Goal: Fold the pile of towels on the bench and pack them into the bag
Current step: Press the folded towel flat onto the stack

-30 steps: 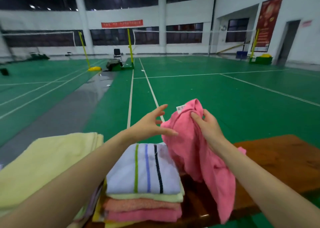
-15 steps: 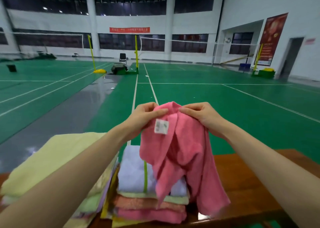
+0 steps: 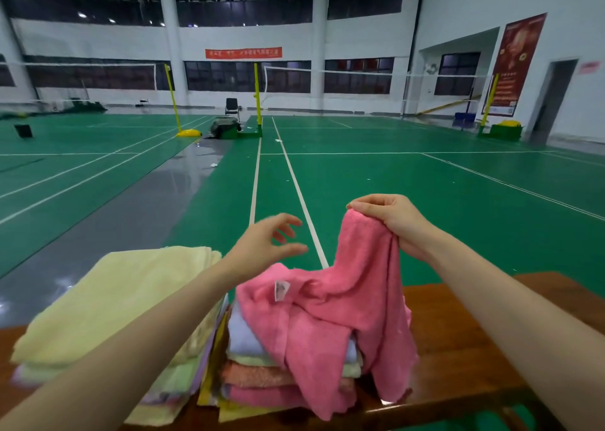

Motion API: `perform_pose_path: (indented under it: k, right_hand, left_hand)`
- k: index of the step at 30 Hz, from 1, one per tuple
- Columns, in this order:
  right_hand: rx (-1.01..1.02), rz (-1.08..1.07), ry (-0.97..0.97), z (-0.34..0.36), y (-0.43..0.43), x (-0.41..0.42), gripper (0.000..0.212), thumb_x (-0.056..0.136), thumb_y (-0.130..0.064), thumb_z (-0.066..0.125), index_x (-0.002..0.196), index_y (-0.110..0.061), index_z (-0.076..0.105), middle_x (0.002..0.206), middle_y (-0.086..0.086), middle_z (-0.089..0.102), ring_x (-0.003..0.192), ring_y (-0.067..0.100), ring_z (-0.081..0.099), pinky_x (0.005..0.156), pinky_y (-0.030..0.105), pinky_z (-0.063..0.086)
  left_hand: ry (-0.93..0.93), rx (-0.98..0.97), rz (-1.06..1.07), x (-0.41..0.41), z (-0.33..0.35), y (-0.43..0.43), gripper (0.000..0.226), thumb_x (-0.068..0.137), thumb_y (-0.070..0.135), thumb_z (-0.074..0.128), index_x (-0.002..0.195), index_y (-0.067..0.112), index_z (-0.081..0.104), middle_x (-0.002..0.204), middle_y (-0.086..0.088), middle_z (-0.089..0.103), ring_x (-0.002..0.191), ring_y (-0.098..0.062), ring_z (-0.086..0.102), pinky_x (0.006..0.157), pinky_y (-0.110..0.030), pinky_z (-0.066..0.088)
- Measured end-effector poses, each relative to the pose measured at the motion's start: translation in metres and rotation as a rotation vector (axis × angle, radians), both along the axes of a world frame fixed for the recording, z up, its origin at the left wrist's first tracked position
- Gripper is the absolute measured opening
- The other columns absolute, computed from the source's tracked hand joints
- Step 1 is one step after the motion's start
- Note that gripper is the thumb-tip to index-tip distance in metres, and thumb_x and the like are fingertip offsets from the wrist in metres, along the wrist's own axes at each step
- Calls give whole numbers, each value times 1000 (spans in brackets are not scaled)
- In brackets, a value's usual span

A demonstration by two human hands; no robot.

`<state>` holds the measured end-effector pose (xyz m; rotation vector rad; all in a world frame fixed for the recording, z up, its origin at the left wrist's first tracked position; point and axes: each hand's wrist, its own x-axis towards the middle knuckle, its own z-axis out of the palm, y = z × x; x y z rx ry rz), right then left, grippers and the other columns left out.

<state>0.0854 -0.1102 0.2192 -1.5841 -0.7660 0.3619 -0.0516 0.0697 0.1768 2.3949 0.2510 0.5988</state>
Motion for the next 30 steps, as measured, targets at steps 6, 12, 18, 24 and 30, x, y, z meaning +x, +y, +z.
perform_pose_path:
  k: [6,12,18,24,30]
  right_hand:
    - [33,-6,28,-1,-4,0,25,90,2,53,80,-16,67,70,-3,67,53,1,57,53,10,46]
    - [-37,-32,-55,-1,-9,2,32,89,6,50,76,-17,68,72,-7,66,53,-9,56,54,5,42]
    - [-74,-91,-175,-3,-10,2,26,90,5,47,96,-7,70,76,-9,63,51,-14,51,50,2,35]
    - [43,278,48,0,11,-23,28,92,4,45,90,-13,67,72,0,64,64,7,57,63,15,47]
    - [-21,325,124,5,1,-20,10,89,-6,56,92,-12,64,68,-4,67,56,2,61,52,13,48]
  left_hand:
    - [430,480,102,0,-25,-17,68,78,51,66,137,30,40,127,2,49,115,-18,51,87,-30,41]
    - [410,467,194,3,-44,-21,18,84,37,59,94,22,60,104,-2,62,102,-24,59,75,-31,43]
    - [-182,-132,46,1,-21,-15,25,75,36,69,68,13,71,77,4,60,73,-8,54,74,-21,41]
    - [-31,-316,-408,4,13,-34,15,77,9,72,72,22,74,93,20,65,87,8,57,82,-12,42]
    - [-109,-488,-236,6,13,-36,7,84,1,63,82,4,69,52,13,55,48,2,47,47,-10,38]
